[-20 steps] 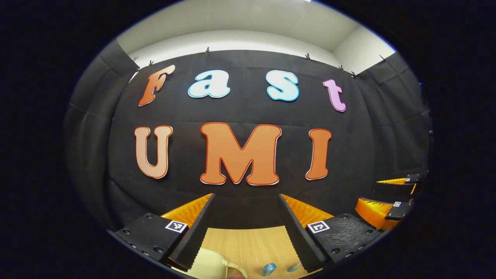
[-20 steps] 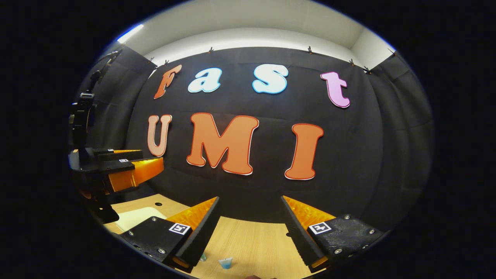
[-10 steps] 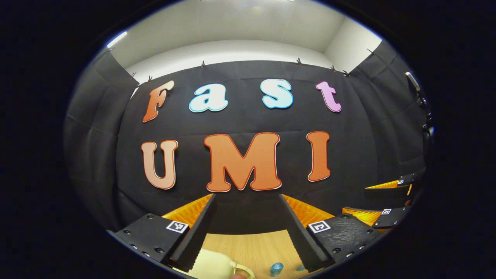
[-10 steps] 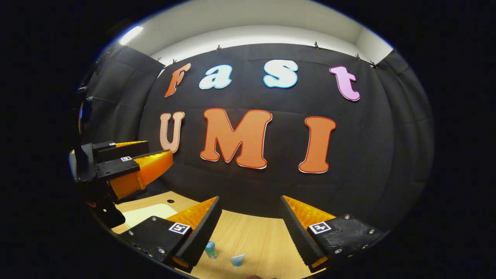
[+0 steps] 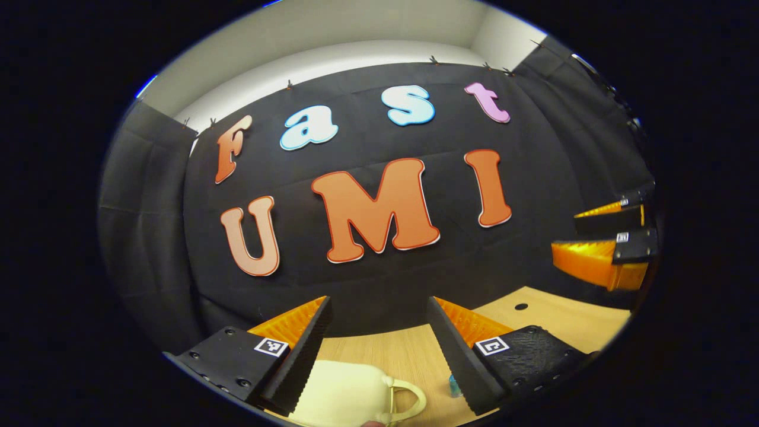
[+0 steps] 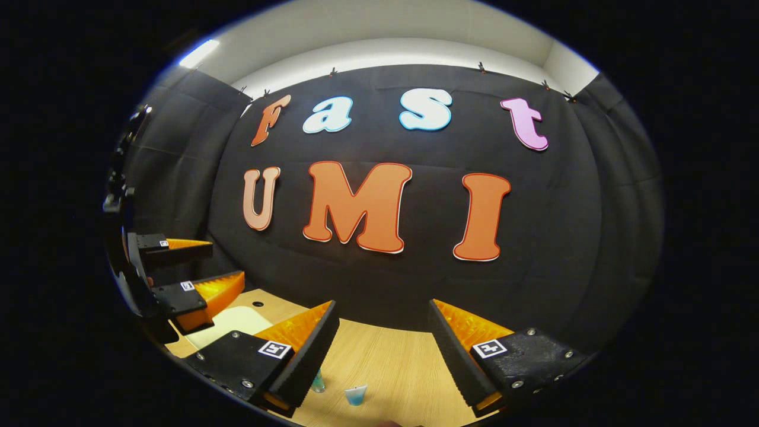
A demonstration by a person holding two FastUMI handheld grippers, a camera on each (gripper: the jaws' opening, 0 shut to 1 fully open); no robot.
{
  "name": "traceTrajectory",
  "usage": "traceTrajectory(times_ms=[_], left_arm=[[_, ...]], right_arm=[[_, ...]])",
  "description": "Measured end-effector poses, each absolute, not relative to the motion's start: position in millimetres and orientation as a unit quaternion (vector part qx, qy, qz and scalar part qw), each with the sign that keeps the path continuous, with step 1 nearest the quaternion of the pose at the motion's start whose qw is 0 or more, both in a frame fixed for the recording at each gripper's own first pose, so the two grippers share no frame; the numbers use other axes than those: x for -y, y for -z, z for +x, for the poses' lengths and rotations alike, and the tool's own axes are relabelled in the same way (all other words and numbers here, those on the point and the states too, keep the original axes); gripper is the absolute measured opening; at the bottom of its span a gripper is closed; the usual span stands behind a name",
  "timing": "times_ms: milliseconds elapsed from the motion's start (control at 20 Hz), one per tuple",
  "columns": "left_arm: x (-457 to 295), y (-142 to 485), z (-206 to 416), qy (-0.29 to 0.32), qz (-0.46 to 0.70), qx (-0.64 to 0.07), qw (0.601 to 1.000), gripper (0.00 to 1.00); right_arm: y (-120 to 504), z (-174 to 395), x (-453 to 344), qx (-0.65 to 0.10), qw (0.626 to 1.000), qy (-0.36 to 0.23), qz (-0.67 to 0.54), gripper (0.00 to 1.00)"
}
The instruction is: First open the suitcase, pack the skin care products into it, and then close the suitcase.
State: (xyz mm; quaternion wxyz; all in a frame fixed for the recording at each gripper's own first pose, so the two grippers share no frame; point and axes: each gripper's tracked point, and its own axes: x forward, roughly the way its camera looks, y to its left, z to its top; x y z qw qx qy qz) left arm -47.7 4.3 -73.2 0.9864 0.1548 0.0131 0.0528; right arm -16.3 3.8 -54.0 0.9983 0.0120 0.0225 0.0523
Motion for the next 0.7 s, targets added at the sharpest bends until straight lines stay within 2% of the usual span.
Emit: traceTrajectory(times_ms=[350,700], left_arm=[[9,151,-50,-0.014,0.223,-0.087,0.971,0.98],[0,248,-55,-0.006,0.283,-0.181,0.942,0.98]], right_arm=[[62,-18,23,-0.027,0.999,-0.033,0.008,0.95],[83,-22,48,-0.048,0.999,-0.016,0.018,0.95]])
